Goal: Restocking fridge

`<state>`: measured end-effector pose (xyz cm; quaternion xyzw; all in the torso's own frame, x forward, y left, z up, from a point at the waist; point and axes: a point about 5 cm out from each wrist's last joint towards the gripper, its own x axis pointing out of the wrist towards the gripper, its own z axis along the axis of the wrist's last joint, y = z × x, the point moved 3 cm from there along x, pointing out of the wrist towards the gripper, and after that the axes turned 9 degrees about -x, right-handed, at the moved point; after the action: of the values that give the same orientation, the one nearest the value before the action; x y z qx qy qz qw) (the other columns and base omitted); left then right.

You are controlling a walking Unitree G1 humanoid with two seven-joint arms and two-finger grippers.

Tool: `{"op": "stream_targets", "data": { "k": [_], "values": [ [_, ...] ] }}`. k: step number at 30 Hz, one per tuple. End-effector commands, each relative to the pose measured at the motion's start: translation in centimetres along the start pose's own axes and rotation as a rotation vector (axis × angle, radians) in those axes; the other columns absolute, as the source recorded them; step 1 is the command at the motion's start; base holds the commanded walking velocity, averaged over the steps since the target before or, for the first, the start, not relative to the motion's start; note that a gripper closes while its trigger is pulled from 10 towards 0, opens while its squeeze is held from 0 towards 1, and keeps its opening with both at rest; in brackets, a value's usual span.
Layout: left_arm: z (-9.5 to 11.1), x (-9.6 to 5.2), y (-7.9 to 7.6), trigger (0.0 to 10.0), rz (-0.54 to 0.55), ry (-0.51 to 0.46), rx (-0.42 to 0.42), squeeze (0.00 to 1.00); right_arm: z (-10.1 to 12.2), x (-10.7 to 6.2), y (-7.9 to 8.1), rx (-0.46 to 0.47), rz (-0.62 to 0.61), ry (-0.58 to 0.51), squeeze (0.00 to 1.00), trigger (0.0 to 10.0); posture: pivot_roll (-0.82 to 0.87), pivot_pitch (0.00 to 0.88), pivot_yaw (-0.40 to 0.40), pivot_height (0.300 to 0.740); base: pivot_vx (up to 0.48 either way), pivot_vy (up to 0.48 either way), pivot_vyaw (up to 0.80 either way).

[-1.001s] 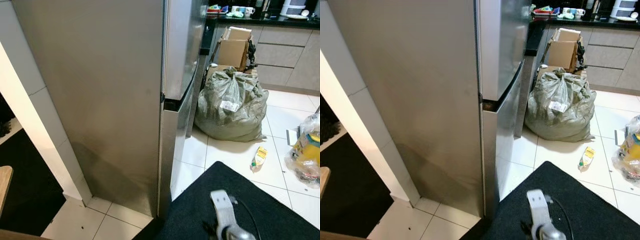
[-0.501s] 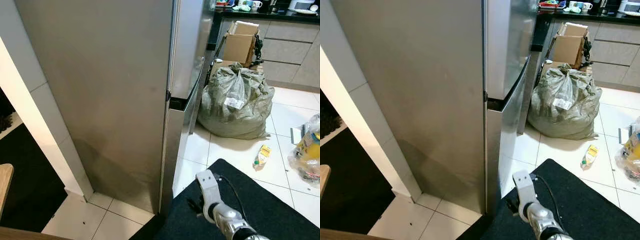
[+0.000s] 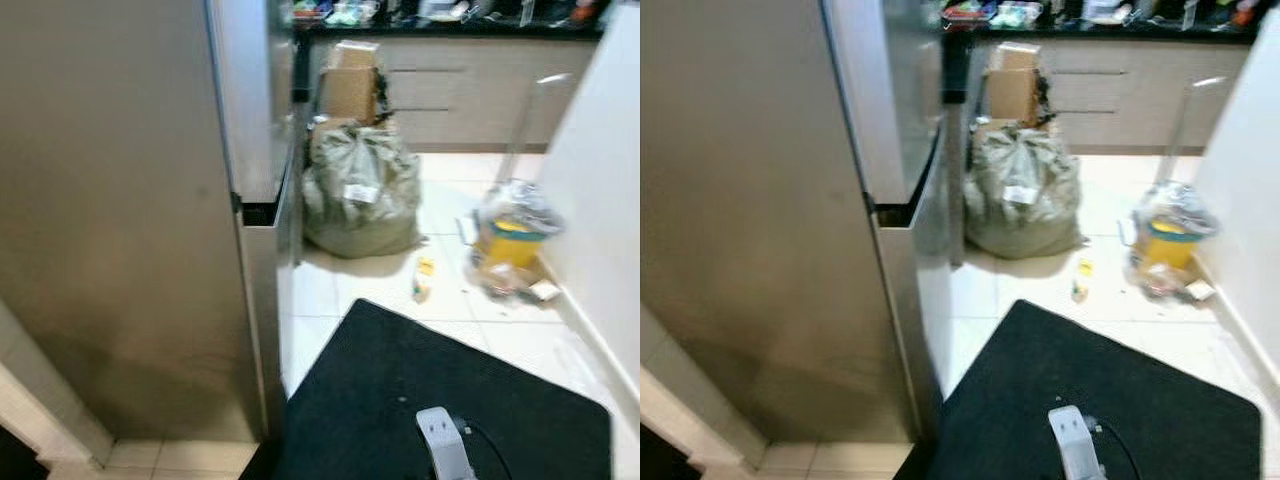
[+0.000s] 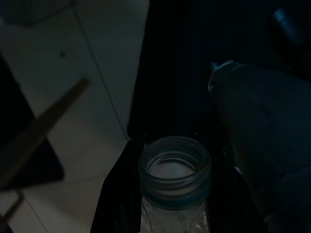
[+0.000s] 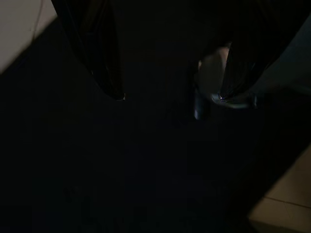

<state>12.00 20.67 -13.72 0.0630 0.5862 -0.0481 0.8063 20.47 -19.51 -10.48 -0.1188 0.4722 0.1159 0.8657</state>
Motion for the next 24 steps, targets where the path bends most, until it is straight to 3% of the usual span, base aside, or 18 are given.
{"op": "stream_targets", "data": {
  "k": [1, 12, 24],
  "values": [
    [-0.3, 0.1, -1.2, 10.0, -0.038, 0.009, -0.003, 0.00, -1.3, -0.1, 0.3, 0.015, 0.003, 0.042, 0.00, 10.0, -0.02, 0.000, -0.004, 0.740, 0.000, 0.000, -0.79],
    [-0.2, 0.2, -1.3, 10.0, -0.038, 0.007, 0.005, 0.00, -4.1, -0.6, 0.8, 0.046, 0.003, 0.117, 0.00, 10.0, -0.02, 0.000, -0.002, 0.740, 0.000, 0.000, -0.79],
    [-0.2, 0.1, -1.2, 10.0, -0.031, 0.007, 0.002, 0.00, -5.0, -0.8, 0.9, 0.053, 0.003, 0.140, 0.00, 10.0, -0.02, 0.000, 0.000, 0.740, 0.000, 0.000, -0.79]
  ]
}}
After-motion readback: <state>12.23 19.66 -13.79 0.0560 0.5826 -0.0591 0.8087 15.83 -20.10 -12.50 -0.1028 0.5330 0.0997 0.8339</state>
